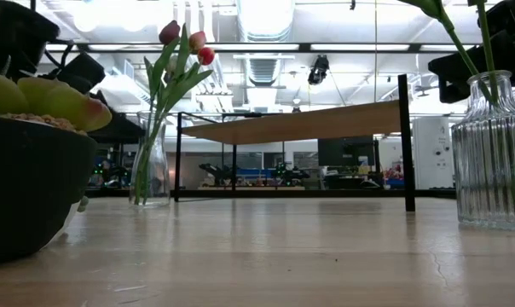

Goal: Pick and place flowers into a vace then onto a shelf
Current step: Put the left transparent vase with the tulips on the shelf

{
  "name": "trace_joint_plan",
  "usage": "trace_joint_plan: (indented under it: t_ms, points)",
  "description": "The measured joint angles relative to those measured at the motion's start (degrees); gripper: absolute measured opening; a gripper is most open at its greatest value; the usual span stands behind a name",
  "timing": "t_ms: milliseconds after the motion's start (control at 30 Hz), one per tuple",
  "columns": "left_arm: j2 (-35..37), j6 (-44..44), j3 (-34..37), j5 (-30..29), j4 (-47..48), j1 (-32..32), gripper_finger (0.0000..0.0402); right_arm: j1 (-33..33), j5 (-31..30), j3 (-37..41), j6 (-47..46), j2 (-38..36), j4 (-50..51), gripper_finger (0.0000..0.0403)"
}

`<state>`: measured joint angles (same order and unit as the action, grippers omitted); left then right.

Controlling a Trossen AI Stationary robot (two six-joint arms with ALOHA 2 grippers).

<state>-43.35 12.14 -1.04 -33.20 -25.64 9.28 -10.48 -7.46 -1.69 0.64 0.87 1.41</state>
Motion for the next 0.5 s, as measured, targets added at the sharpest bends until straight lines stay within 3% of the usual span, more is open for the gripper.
trace_joint_plan:
  t_ms: [500]
  points:
    - [-13.32,-2.53,-1.11,-0.27,-16.84,-0.39,0.0291,0.00,0.00,0.00,1.35,0.01,-0.02,0.0008]
